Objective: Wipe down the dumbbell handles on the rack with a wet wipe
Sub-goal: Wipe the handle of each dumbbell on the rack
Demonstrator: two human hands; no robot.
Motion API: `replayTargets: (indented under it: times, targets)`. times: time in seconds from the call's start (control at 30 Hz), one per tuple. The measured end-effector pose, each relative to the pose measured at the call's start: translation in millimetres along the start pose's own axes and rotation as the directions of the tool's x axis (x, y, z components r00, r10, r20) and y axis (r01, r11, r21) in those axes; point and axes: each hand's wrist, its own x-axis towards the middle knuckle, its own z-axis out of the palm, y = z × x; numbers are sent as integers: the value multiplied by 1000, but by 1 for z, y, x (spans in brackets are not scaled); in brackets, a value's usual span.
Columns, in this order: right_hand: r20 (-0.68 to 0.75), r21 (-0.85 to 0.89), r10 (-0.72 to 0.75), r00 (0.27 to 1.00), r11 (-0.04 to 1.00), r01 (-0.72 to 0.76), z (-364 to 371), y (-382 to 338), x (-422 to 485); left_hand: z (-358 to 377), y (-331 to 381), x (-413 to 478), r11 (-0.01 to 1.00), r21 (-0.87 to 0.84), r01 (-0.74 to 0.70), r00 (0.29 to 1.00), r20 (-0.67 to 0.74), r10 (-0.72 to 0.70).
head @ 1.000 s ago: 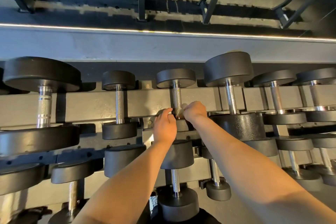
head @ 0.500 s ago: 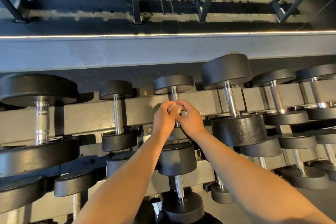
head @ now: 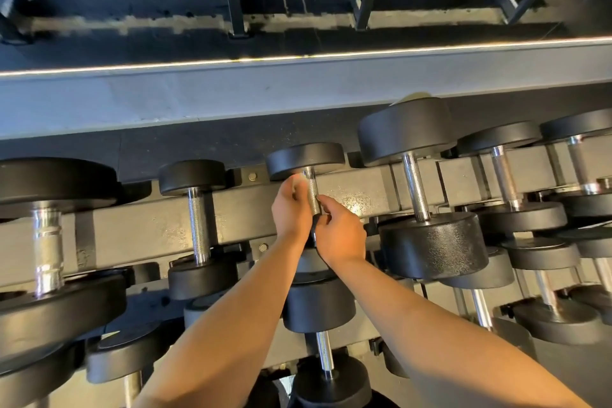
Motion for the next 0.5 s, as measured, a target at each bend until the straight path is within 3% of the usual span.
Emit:
replayTargets:
  times: [0.17, 0.33, 0.4, 0.5]
  targets:
    - [1, 38, 25, 1000, 999, -25, -2, 3, 2, 3, -4, 11, 979, 19, 201, 968, 148, -202]
    - [-25, 96, 23, 999, 995, -20, -4, 5, 2, -10, -10, 8, 919, 189, 345, 849, 356, -392]
    - [-45, 152, 46, 998, 988, -38, -5, 6, 1, -15, -8, 4, 900, 258, 351, 813, 393, -430]
    - [-81, 277, 82, 993, 959, -57, -5, 7, -1, -22, -6, -3, 865, 461, 197, 765, 479, -430]
